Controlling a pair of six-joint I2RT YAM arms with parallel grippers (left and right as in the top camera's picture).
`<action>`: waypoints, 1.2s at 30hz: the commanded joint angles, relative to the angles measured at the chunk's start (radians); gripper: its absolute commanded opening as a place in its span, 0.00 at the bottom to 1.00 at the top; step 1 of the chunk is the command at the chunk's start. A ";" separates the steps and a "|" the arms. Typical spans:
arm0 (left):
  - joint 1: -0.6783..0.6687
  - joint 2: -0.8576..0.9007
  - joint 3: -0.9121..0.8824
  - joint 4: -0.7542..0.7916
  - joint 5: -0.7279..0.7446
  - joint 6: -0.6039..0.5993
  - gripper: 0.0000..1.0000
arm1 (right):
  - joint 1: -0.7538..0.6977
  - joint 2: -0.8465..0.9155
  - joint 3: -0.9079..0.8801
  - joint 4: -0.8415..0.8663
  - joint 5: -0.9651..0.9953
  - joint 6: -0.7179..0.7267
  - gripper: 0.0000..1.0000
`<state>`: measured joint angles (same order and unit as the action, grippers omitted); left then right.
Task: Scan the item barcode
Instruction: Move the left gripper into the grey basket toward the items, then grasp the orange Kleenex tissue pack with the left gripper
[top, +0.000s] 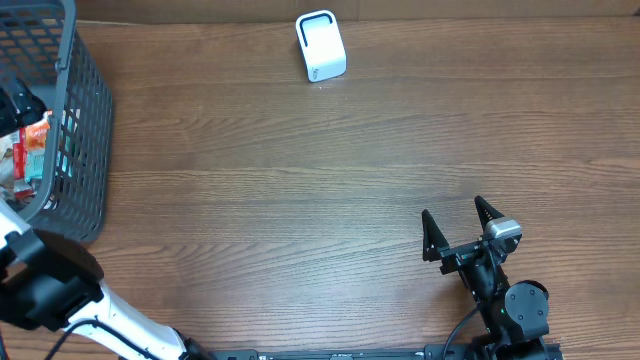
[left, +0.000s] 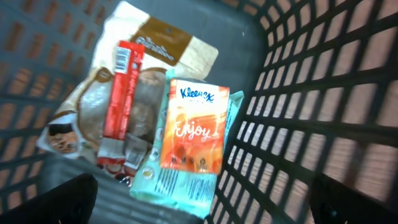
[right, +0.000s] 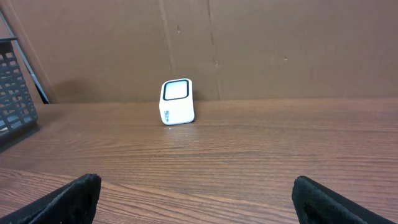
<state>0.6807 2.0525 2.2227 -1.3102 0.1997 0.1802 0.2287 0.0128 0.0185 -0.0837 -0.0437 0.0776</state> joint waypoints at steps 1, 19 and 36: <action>0.001 0.043 0.011 0.000 0.029 0.051 0.99 | -0.006 -0.010 -0.011 0.002 0.013 0.000 1.00; -0.007 0.232 0.005 0.029 0.018 0.090 1.00 | -0.006 -0.010 -0.011 0.002 0.013 0.000 1.00; -0.008 0.289 -0.095 0.089 0.030 0.089 1.00 | -0.006 -0.010 -0.011 0.002 0.013 0.000 1.00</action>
<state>0.6807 2.3287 2.1632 -1.2331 0.2104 0.2440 0.2287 0.0128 0.0185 -0.0837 -0.0441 0.0780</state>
